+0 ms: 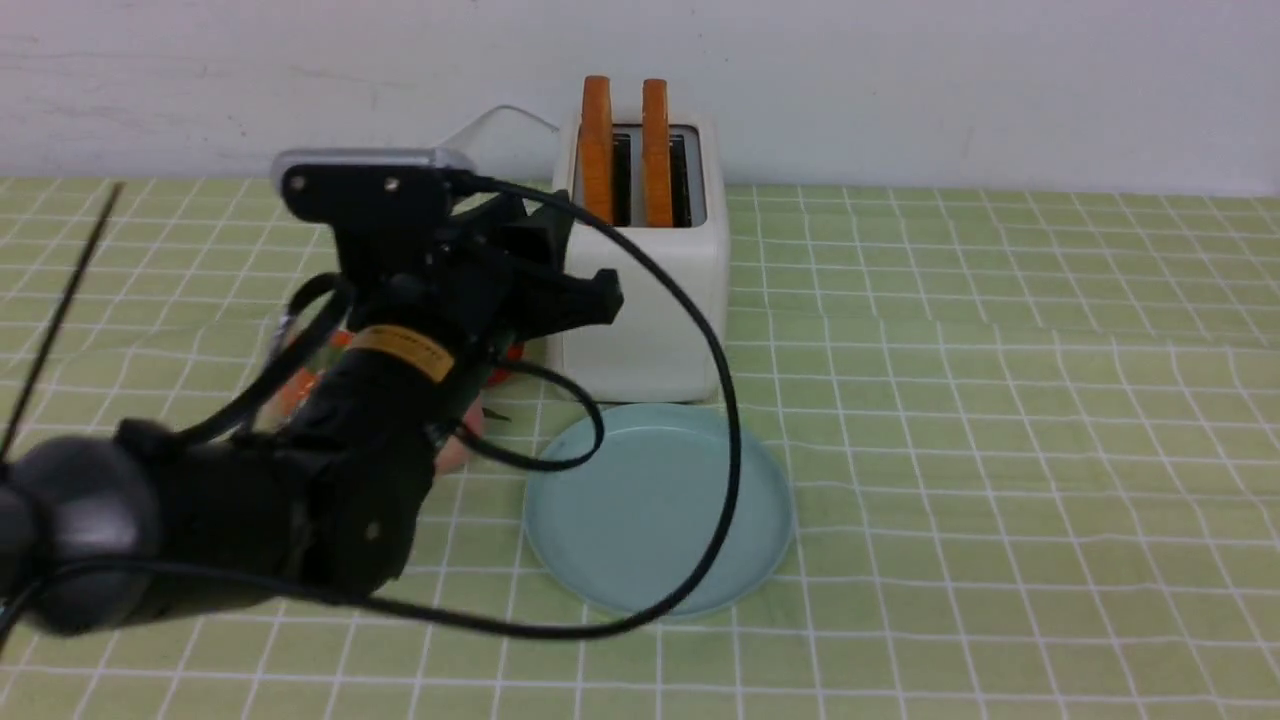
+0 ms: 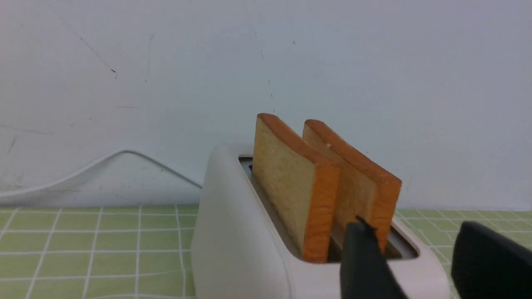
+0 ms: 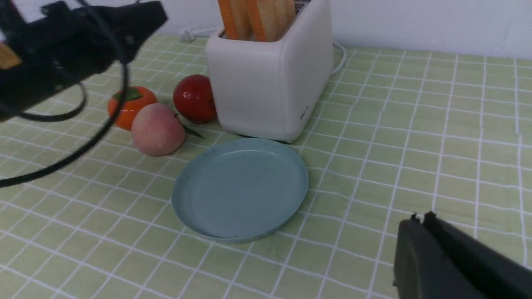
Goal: Take toasted bread from bread machine on green coffee tablecloth place on plate.
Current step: 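Reach for a toast slice standing in the toaster with the left gripper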
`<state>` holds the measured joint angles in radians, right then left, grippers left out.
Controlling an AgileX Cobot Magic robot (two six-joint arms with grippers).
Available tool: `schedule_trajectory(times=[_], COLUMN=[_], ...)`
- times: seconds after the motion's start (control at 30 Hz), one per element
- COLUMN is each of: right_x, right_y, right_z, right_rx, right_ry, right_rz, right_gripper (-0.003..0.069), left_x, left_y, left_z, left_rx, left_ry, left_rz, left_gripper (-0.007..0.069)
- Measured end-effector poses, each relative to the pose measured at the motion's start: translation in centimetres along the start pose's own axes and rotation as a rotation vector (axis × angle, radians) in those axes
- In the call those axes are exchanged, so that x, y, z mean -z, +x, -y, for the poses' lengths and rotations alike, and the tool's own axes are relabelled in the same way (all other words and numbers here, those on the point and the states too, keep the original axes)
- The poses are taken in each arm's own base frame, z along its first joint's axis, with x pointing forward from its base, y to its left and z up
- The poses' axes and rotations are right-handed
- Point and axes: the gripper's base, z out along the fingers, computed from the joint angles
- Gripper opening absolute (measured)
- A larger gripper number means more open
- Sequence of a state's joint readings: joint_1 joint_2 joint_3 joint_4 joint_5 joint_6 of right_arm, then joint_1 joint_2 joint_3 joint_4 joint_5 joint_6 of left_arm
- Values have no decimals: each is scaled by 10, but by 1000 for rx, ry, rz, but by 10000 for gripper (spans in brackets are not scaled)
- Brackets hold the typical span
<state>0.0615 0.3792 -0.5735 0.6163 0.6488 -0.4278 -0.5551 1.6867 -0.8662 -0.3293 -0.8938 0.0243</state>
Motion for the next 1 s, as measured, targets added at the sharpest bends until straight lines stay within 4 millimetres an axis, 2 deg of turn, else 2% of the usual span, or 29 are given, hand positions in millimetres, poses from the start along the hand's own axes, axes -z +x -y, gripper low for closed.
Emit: schedule_trajectory(times=[0.03,0.17,0.2,0.23,0.4,0.6,0.77,1.0], right_x=[0,0,0,0,0,0,0,1], right_y=[0,-1,-1,0,0,0,-6,-12], right_z=[-1,-2,-2,-2,-2,-2,1,1], right_rx=[-5,-17,-17,-17,-17,-17,8,-21], right_ry=[-6,-17,-18,-18,-19,-21,6,7], right_rz=[1,6,6,5,3,0,63,136], right_gripper=[0,1,2,3,5,10,10,15], left_x=[-11,-40,-41,-53,-78,-93,-104,-112], left_y=[5,13,13,14,19,21,23,24], left_z=[-1,-5,-5,-8,-17,-12,-10,-8], left_rx=[-1,1,1,5,15,-5,-4,-3], left_ry=[-7,-26,-27,-36,-55,-25,-17,-10], left_rz=[-1,-3,-1,-17,-63,-60,-64,-78], left_gripper=[364,432,432,439,444,445,430,340])
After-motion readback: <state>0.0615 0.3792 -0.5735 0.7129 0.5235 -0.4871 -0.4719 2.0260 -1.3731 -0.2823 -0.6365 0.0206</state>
